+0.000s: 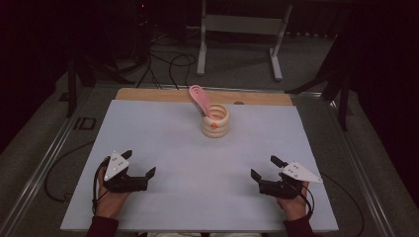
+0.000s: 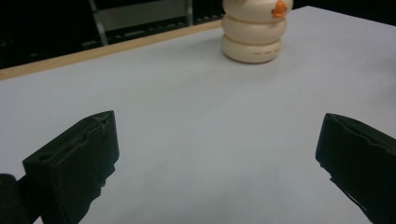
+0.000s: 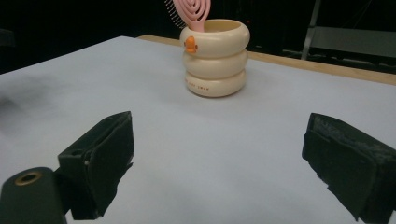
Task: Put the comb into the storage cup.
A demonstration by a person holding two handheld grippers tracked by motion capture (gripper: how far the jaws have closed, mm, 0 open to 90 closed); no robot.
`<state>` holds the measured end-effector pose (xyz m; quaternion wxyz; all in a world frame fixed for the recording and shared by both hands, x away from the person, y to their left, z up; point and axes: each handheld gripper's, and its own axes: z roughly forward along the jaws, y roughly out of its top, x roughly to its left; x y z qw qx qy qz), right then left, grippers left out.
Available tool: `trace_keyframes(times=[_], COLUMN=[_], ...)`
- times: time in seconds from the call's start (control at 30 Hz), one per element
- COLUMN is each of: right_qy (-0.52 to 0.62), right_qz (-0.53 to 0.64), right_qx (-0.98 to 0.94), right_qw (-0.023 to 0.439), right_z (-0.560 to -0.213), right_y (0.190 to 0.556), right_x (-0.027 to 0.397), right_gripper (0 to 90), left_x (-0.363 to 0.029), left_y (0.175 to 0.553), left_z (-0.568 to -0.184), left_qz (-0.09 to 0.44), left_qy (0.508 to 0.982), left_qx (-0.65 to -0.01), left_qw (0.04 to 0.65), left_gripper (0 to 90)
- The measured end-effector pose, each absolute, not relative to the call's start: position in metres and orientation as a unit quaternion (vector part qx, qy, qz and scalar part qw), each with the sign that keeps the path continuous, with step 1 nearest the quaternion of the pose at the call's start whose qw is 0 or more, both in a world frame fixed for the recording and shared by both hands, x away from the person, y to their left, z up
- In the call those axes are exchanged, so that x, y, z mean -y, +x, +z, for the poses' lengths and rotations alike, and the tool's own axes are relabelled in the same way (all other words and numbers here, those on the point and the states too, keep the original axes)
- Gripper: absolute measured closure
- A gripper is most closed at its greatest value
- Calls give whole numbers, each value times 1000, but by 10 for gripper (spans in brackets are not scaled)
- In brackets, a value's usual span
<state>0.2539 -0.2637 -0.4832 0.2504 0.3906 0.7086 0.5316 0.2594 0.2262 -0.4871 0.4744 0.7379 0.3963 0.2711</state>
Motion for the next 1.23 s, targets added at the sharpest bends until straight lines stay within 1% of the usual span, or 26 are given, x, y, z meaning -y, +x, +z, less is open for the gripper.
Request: trace_keyframes(times=[0.27,0.4,0.6,0.87,1.23], right_qy=[389,390,386,382,382], right_qz=[532,530,528,518,515], right_qx=[-707,-707,-710,-719,-721], right_qw=[255,258,260,262,261], right_z=[-483,-483,-485,-489,-491], right_y=[254,255,252,248,248], right_x=[268,273,276,273,274], right_gripper=[93,93,92,92,92], left_x=[-239,-245,-247,-250,-252], left_y=[244,239,234,235,238], left_z=[-480,-478,-478,-478,-481], left_qz=[295,299,317,312,310], left_qy=[711,699,695,682,683], left_qx=[-399,-397,-394,-407,-419], left_qw=[498,515,510,520,512], left_gripper=[1,7,7,8,8])
